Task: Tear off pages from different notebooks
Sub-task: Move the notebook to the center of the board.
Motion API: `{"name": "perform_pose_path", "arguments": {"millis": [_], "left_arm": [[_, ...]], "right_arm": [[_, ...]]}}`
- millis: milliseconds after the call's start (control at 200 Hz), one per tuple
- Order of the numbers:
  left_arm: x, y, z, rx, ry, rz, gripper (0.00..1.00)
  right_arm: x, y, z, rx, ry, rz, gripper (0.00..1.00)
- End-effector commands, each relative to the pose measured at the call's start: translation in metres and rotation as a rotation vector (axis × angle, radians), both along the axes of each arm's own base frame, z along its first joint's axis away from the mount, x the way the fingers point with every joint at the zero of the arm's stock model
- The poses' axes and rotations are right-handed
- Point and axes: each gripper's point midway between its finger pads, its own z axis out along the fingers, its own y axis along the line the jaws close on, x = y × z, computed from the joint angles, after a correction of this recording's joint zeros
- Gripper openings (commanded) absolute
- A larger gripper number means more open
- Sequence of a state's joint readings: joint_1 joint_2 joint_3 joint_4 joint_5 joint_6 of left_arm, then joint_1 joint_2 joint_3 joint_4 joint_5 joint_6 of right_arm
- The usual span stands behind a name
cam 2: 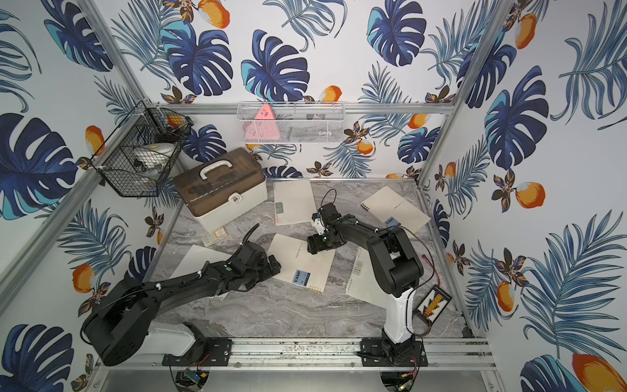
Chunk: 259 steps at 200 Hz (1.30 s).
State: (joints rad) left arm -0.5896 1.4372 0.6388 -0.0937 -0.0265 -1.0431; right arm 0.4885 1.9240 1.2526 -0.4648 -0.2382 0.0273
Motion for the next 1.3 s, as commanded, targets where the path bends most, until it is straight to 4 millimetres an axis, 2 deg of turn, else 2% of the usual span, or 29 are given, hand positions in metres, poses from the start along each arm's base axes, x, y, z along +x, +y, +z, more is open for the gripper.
{"name": "perform_pose_path", "arguments": {"millis": [0, 35, 60, 155, 225, 295, 415, 510, 600, 681, 766, 901, 971, 1106, 1291], "left_arm": [[0.026, -0.017, -0.001, -0.001, -0.044, -0.028, 0.99], [0.032, -0.02, -0.007, 0.013, -0.035, -0.039, 0.99], [0.036, -0.022, -0.011, 0.021, -0.026, -0.053, 0.99], [0.055, -0.038, -0.013, 0.022, -0.006, -0.133, 0.99], [0.066, -0.044, -0.01, 0.037, -0.002, -0.182, 0.99], [0.072, -0.039, -0.008, 0.076, 0.011, -0.186, 0.99], [0.073, -0.027, -0.009, 0.061, 0.036, -0.167, 0.99], [0.065, -0.021, -0.002, 0.041, 0.018, -0.149, 0.99], [0.052, -0.029, 0.001, -0.033, 0.003, -0.146, 0.99], [0.043, -0.037, 0.0, -0.058, 0.002, -0.15, 0.99], [0.041, -0.045, -0.004, -0.077, 0.009, -0.164, 0.99], [0.05, -0.049, -0.012, -0.056, 0.024, -0.171, 0.99], [0.056, -0.053, -0.013, -0.057, 0.024, -0.178, 0.99], [0.068, -0.061, -0.015, -0.058, 0.023, -0.194, 0.99], [0.077, -0.065, -0.014, -0.079, 0.017, -0.2, 0.99]], "right_arm": [[-0.036, -0.005, 0.006, 0.037, 0.096, -0.02, 0.84], [-0.045, -0.005, 0.012, 0.063, 0.11, -0.021, 0.82], [-0.06, -0.007, 0.009, 0.074, 0.14, -0.021, 0.81], [-0.092, -0.006, 0.022, 0.151, 0.149, -0.028, 0.81], [-0.103, -0.01, 0.03, 0.179, 0.13, -0.051, 0.81], [-0.106, -0.016, 0.031, 0.171, 0.109, -0.068, 0.8], [-0.099, -0.03, 0.021, 0.082, 0.086, -0.095, 0.79], [-0.079, -0.049, 0.015, -0.002, 0.045, -0.141, 0.81], [-0.059, -0.06, 0.01, -0.039, 0.037, -0.18, 0.81], [-0.049, -0.064, 0.004, -0.08, 0.035, -0.191, 0.81], [-0.043, -0.07, -0.003, -0.118, 0.037, -0.218, 0.8], [-0.053, -0.054, -0.005, -0.022, 0.095, -0.196, 0.77], [-0.056, -0.053, -0.002, -0.001, 0.09, -0.205, 0.76], [-0.06, -0.042, 0.014, 0.09, 0.082, -0.202, 0.7], [-0.059, -0.026, 0.035, 0.194, 0.077, -0.184, 0.68]]}}
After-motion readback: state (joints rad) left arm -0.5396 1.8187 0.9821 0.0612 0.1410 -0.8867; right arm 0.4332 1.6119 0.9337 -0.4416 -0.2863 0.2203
